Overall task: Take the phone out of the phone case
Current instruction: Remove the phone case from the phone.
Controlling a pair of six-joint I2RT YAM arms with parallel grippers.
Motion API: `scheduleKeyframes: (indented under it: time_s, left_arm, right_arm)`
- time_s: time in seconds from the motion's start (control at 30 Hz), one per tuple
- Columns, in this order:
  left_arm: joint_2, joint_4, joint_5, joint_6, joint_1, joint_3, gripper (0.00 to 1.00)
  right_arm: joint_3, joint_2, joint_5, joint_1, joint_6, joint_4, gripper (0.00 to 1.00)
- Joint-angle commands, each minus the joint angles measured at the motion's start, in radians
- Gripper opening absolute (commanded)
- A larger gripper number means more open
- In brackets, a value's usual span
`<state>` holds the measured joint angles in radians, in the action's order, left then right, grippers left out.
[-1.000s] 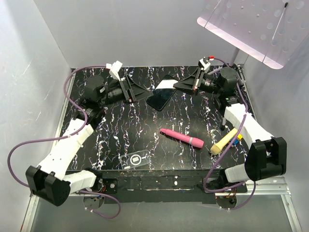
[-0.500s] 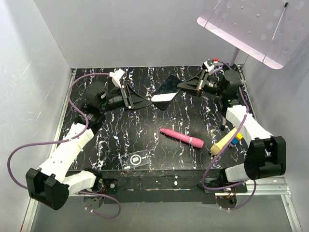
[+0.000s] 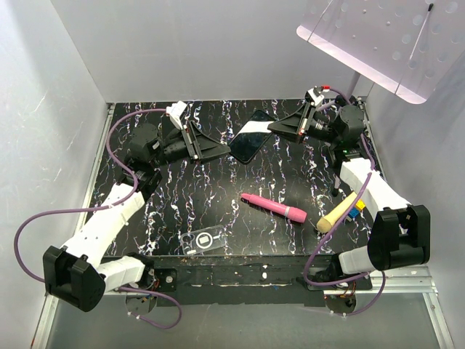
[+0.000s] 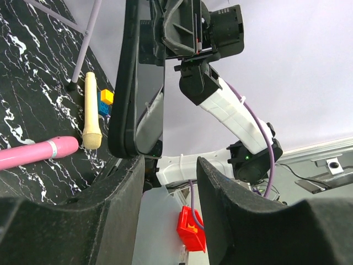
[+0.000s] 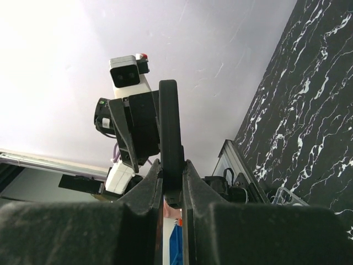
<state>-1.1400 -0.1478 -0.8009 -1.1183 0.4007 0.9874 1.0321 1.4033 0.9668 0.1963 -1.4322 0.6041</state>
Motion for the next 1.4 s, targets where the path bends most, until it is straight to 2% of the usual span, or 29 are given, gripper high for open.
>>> scheduleKeyframes:
  time_s: [0.0, 0.57, 0.83, 1.1, 1.37]
  left_arm:
    - [0.01, -0.033, -0.004, -0.008, 0.0, -0.004, 0.41]
    - [-0.052, -0.049, 0.026, -0.041, -0.002, 0.007, 0.45]
    - [-0.072, -0.007, 0.042, -0.026, -0.002, 0.01, 0.45]
    - [-0.101, -0.078, 0.029, -0.07, -0.002, 0.033, 0.45]
    - [-0.13, -0.159, -0.026, -0.118, 0.0, 0.034, 0.35]
  right_arm:
    - [0.014, -0.021, 0.006, -0.006, -0.068, 0.151, 0.01]
    - [0.002, -0.024, 0.023, 0.011, -0.099, 0.201, 0.01]
    - [-0.015, -0.009, 0.015, 0.012, -0.214, 0.33, 0.01]
    - [-0.007, 0.008, 0.041, 0.022, -0.201, 0.33, 0.01]
    - [0.014, 0.043, 0.079, 0.038, -0.171, 0.352, 0.01]
